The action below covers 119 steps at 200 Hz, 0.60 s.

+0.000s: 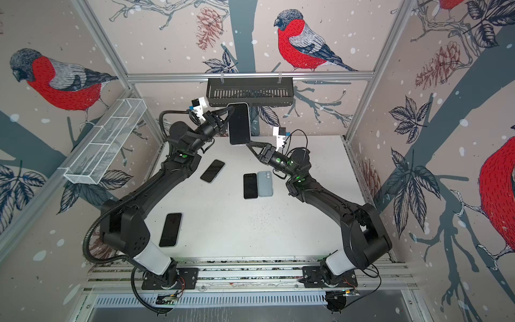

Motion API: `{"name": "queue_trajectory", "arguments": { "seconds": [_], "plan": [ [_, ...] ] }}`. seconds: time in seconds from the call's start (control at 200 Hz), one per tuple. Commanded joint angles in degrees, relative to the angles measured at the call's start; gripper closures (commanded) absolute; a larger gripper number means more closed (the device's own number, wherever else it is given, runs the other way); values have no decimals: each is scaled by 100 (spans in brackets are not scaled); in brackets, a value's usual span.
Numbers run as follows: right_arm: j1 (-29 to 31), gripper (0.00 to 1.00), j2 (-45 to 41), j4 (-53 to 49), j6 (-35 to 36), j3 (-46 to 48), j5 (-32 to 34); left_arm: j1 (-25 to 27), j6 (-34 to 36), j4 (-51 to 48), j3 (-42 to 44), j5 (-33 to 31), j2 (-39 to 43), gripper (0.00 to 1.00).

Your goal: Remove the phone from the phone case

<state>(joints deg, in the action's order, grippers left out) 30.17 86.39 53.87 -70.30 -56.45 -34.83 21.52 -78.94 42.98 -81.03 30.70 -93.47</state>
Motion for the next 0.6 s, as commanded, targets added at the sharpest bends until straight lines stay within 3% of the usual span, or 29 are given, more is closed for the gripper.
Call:
{"name": "queue_trajectory", "arguments": {
  "seconds": [0.0, 0.125, 0.245, 0.425, 0.565, 0.59],
  "plan": [
    [-6, 42, 5, 272, -68, -57, 37, 34, -12, 439, -31, 202, 21, 100],
    [-12, 49, 5, 314, -106, -86, 4, 39, 20, 403, 126, 184, 70, 100],
    [-6, 62, -41, 332, -173, -30, -70, 37, 24, 396, 245, 130, 75, 100],
    [-8, 89, -234, 227, -244, 251, -105, 45, 255, 205, 471, -6, 32, 100],
    [-45, 97, -545, -493, -14, 530, -35, 153, 811, -276, 714, -147, 9, 100],
    [-63, 98, -621, -624, 18, 605, -1, 180, 925, -348, 741, -166, -10, 95]
  ]
}}
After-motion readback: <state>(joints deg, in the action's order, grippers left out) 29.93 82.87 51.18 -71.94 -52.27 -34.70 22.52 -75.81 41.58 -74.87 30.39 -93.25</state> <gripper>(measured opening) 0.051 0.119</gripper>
